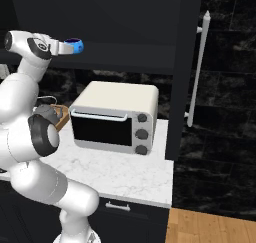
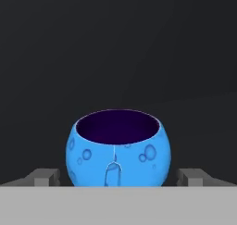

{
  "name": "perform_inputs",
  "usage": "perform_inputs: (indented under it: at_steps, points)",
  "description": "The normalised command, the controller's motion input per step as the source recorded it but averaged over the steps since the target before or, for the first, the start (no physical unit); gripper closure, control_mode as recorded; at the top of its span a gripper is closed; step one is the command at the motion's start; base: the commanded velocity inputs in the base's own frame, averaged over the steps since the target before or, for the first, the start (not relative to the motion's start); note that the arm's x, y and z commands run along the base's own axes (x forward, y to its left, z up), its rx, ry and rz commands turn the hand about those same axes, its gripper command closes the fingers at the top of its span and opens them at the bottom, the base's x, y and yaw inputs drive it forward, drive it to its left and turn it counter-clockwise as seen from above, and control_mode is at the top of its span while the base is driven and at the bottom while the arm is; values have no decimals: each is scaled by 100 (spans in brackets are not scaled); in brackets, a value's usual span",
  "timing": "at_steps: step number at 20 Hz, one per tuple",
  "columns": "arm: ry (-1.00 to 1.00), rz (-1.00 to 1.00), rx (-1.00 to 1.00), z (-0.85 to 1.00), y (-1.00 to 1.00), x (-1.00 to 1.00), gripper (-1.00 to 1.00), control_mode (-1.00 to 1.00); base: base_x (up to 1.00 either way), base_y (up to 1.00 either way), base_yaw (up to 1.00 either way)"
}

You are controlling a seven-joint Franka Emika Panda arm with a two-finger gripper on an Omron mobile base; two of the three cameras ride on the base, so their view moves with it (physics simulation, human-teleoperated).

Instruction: Pick the kettle from the counter and place it on the tray. Then pick the mug from the cabinet and place it on the tray. Then close the cabinet doors.

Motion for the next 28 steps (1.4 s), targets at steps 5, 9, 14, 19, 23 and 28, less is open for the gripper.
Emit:
perform_inputs:
  at_steps: [5,9,14,19,23,28]
  points:
    - [0,0,0,-10,-4,6,-100,-100,0,0,0]
    - [-1,0,0,-4,-9,0,100,-100,0,0,0]
    - [-3,0,1,0,-11,0,100,-100,0,0,0]
    - [-5,0,2,0,-10,-1,100,-100,0,0,0]
    - [0,0,0,0,-1,0,100,-100,0,0,0]
    - [-2,0,0,0,0,0,100,-100,0,0,0]
